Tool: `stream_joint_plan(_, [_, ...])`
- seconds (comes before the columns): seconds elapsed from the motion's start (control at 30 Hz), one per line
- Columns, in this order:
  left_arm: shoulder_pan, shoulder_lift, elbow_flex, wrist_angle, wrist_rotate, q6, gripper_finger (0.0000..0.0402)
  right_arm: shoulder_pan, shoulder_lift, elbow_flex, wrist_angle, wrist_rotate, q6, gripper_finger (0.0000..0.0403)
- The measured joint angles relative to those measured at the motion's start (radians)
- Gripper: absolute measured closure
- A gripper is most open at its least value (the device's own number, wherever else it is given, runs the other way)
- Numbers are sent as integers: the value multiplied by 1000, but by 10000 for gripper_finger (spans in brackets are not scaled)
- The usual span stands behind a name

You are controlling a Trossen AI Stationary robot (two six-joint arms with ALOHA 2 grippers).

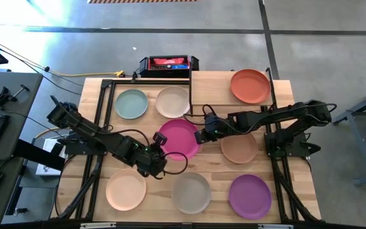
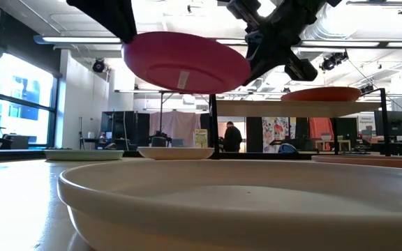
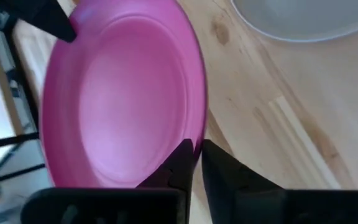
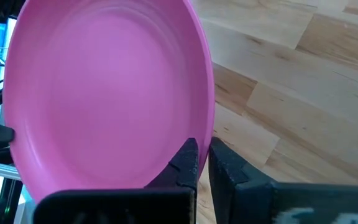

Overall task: Place and stack plates onto a shelf
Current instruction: Stack the pink plate on top of the orange plate on the shelf

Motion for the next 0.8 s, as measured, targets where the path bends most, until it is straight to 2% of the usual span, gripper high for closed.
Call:
stream_joint_plan(0.37, [68,0,0,-3,139,-209,316,1,0,0,2,-5,5,403])
stream_joint_plan(0.5, [77,0,0,-2,153,-275,292,1,0,0,0,0,6,403])
stream_joint_plan(0.8, [44,-2,0,-3,195,-366,288,2,-6,0,-59,6,4,402])
